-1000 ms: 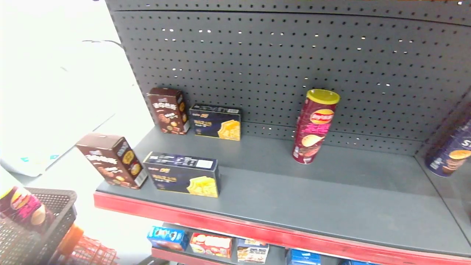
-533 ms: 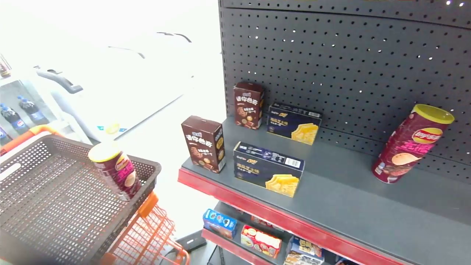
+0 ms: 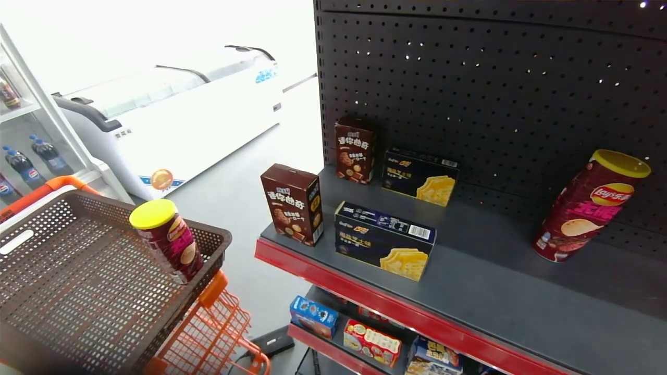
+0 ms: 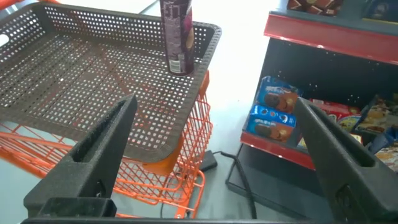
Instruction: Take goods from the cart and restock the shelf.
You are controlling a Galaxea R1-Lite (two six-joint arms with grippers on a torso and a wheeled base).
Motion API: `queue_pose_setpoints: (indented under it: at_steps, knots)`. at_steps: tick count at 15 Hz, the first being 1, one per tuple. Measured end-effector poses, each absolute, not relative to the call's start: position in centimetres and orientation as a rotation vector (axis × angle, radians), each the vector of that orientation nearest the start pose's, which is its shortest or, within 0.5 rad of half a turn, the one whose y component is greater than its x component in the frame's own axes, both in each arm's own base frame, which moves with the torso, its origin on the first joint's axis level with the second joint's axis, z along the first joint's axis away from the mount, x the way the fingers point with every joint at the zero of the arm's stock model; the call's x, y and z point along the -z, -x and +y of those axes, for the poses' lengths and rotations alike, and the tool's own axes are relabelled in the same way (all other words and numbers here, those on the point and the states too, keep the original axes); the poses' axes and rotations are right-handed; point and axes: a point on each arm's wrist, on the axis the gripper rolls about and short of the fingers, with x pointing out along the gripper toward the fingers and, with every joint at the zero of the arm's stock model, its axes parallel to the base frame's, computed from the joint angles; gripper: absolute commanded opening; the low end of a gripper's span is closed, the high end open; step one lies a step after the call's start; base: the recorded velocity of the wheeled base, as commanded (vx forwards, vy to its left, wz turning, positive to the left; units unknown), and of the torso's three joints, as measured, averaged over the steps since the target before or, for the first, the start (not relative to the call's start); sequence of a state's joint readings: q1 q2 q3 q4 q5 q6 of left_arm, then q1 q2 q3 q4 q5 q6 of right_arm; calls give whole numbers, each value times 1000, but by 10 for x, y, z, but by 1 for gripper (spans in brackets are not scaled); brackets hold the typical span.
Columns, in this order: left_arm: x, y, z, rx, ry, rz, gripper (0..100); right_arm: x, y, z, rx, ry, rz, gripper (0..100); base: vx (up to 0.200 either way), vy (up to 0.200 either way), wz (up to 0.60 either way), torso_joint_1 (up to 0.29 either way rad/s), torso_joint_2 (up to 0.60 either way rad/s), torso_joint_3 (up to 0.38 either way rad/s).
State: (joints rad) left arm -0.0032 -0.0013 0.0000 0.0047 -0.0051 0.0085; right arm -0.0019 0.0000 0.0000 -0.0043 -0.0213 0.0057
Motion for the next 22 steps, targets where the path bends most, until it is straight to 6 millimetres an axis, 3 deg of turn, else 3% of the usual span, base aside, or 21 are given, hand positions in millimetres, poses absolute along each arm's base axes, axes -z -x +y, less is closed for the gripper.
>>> queue_pose_setpoints:
  at_steps: [4, 7, 10, 13, 16, 19, 22]
  knots:
    - [-77, 24, 0, -9, -8, -2, 100, -76, 23, 0, 23, -6, -4, 100, 0, 0, 0, 0, 0, 0]
    - [-103, 29, 1, -22, -18, -24, 100, -76, 23, 0, 23, -6, -4, 100, 0, 0, 0, 0, 0, 0]
    - [-138, 15, 1, -57, -22, 75, 100, -76, 23, 0, 22, -6, -4, 100, 0, 0, 0, 0, 0, 0]
    - [-163, -19, 2, -109, -23, 187, 100, -76, 23, 0, 22, -6, -4, 100, 0, 0, 0, 0, 0, 0]
    - [-172, -61, 8, -121, -8, 260, 100, -76, 23, 0, 23, -6, -4, 100, 0, 0, 0, 0, 0, 0]
    - [-171, -111, 18, -129, -17, 252, 100, -76, 23, 0, 23, -6, -4, 100, 0, 0, 0, 0, 0, 0]
    - [-157, -158, 28, -132, -37, 270, 100, -76, 23, 0, 23, -6, -4, 100, 0, 0, 0, 0, 0, 0]
